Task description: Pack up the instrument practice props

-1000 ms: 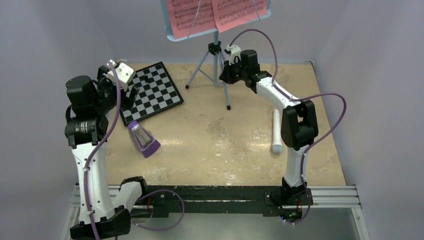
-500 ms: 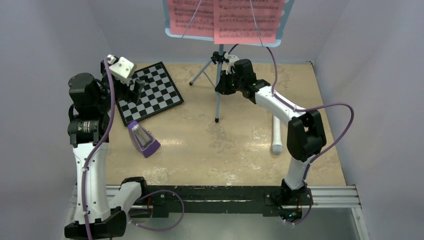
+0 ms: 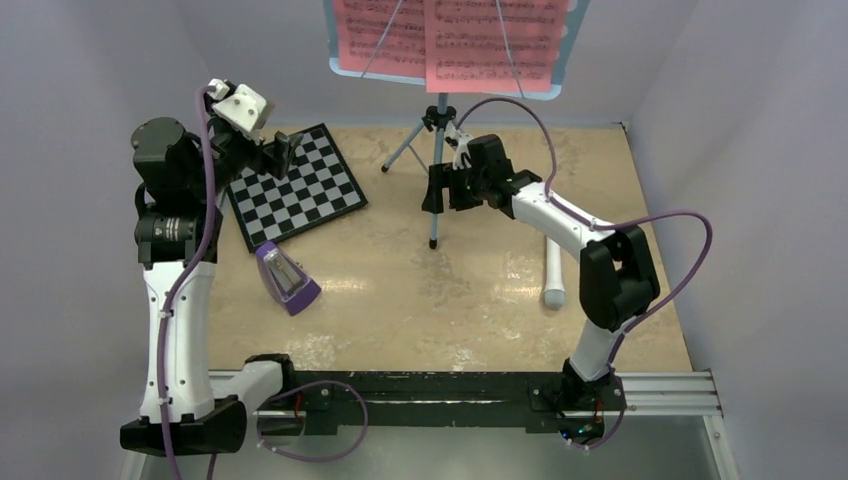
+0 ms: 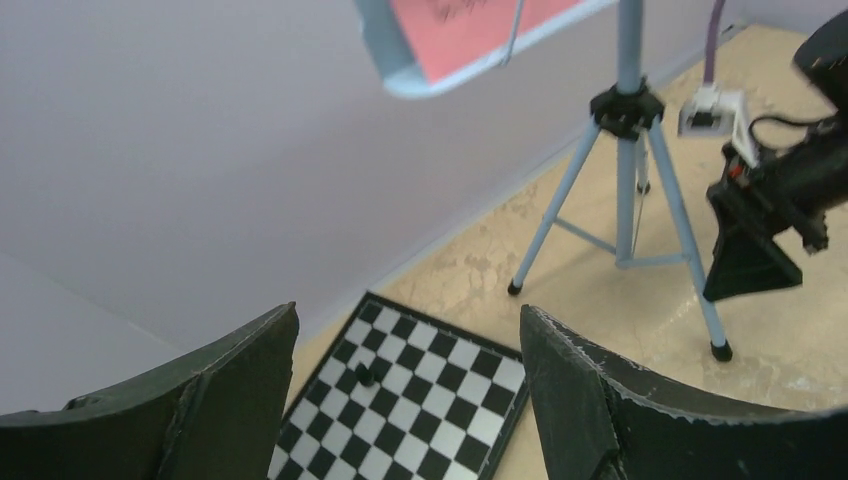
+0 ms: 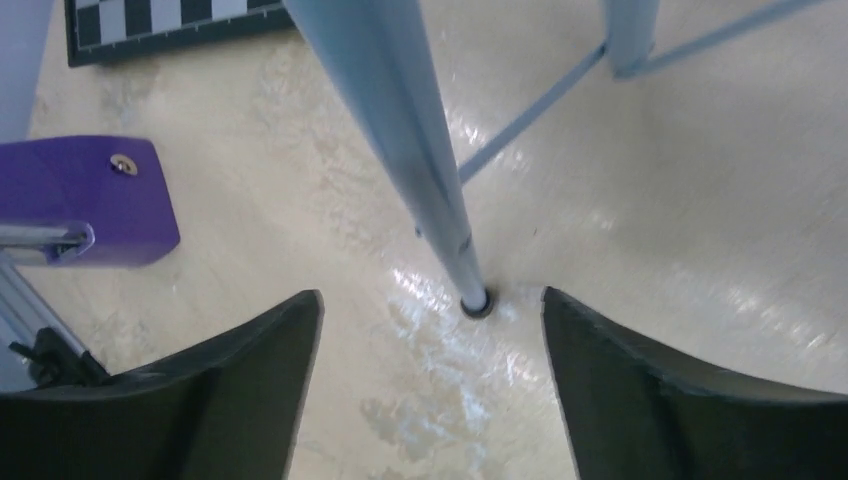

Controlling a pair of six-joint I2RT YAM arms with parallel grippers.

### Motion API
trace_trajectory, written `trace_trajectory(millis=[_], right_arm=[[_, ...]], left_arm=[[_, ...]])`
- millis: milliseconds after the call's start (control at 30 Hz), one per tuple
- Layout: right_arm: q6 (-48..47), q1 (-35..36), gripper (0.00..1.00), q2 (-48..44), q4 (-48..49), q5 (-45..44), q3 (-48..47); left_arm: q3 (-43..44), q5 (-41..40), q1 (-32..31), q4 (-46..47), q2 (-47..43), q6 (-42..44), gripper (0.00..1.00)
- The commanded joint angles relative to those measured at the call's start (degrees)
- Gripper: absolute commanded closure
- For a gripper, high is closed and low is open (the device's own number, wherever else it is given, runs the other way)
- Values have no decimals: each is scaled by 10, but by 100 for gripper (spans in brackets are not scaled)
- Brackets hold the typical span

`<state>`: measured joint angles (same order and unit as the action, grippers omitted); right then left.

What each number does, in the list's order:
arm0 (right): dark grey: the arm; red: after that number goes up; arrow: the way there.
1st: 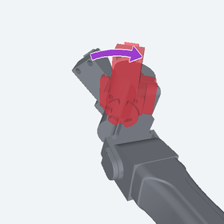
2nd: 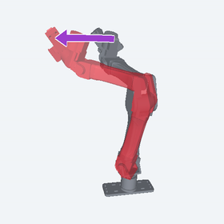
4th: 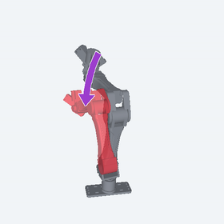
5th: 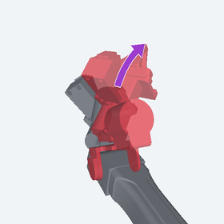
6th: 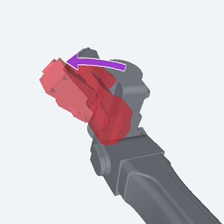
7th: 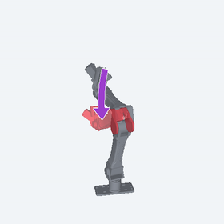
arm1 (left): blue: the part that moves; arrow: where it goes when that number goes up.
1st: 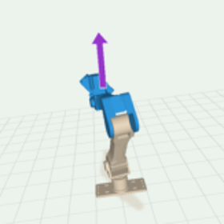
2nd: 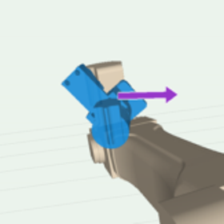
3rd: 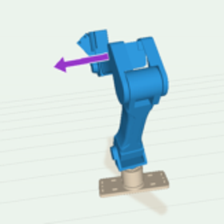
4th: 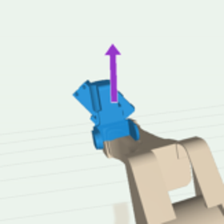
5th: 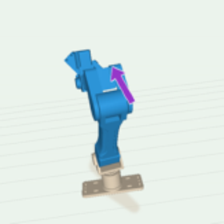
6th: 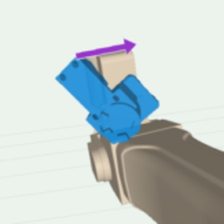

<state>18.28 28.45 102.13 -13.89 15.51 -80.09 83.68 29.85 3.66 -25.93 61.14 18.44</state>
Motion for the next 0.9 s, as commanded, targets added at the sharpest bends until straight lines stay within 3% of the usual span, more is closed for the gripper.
trace_trajectory(millis=[0, 167, 333, 533, 600, 733, 867], right_arm=[[-31, -3, 3, -32, -65, 54, 6], [-101, -27, 1, -105, -110, 78, 56], [-148, -53, 1, -165, -119, 78, 107], [-248, -86, 1, -305, -209, 116, 128], [-270, -105, 1, -371, -257, 146, 111], [-320, -134, 3, -467, -368, 200, 15], [-318, -138, 2, -495, -363, 216, -108]], left_arm=[[66, 61, -17, 83, 0, -25, 15], [130, 48, -31, 124, 39, -37, 15], [130, 18, -47, 194, 72, -30, 16], [255, 120, -52, 205, 148, -61, 18], [294, 153, -73, 189, 168, -83, 20], [285, 213, -152, 169, 177, -92, 22], [258, 239, -239, 175, 197, -124, 21]])
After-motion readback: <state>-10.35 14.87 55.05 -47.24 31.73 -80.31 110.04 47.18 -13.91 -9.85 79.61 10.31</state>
